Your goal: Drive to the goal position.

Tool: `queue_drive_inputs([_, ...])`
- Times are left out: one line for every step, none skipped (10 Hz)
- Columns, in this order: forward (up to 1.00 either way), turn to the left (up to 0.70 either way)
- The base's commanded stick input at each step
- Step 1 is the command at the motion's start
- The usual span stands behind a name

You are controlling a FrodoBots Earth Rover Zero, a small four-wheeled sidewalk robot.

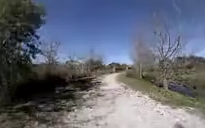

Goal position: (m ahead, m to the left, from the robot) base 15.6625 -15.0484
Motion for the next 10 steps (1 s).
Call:
queue_drive_inputs([0.7, 0.0])
queue_drive_inputs([0.7, 0.0])
queue_drive_inputs([0.7, 0.0])
queue_drive_inputs([0.7, 0.0])
queue_drive_inputs([0.7, 0.0])
queue_drive_inputs([0.7, 0.01])
queue_drive_inputs([0.7, 0.04])
queue_drive_inputs([0.7, 0.06])
queue_drive_inputs([0.7, 0.05])
queue_drive_inputs([0.7, 0.04])
